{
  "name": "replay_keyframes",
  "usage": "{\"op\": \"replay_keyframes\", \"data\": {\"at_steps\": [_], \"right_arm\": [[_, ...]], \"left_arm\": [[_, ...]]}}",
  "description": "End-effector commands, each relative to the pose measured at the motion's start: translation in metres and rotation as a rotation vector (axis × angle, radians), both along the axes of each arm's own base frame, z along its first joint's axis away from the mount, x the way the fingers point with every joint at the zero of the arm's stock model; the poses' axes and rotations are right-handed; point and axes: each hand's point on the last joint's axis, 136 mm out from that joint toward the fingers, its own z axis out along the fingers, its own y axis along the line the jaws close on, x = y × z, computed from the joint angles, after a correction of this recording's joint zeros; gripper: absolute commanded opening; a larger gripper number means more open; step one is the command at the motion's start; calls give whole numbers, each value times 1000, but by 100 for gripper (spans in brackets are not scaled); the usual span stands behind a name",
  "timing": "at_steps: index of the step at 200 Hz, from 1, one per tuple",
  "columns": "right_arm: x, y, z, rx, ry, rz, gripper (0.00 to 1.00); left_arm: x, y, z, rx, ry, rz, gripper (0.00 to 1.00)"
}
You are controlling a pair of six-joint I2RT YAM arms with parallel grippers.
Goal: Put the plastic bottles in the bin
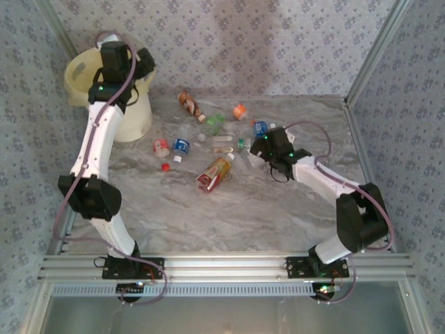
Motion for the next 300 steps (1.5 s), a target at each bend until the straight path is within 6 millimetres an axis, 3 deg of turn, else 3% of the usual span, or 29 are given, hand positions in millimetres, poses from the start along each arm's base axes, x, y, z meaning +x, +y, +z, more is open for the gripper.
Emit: {"op": "replay_keyframes", "data": {"at_steps": [1,7,42,76,112,138,195,227,253,300], "right_arm": [[-11,-12,-11,-34,141,-187,100],[-4,-8,-4,-28,142,-211,100],[6,10,-11,-53,253,-264,100],[10,15,-19,-74,354,-340,100],[11,20,-40,-32,419,-424,100],[21,35,-59,28,437,-408,100],[42,40,-73,52,385,-368,100],[44,44,-97,88,409,-347,100],[32,42,-104,77,423,-331,99],[5,36,-89,119,335,-180,89]], "left_arm": [[-31,-39,-2,-134,-38,-144,98],[-39,-47,-12,-163,-29,-166,98],[-80,-72,-76,-275,75,-226,98],[-110,-60,-112,-210,187,-189,98],[-123,-43,-121,-148,202,-146,98],[-123,-38,-126,-128,219,-133,98],[-121,-41,-145,-123,277,-142,98],[-120,-43,-152,-126,296,-148,98],[-121,-46,-152,-134,303,-164,98],[-124,-47,-151,-131,306,-169,98]]}}
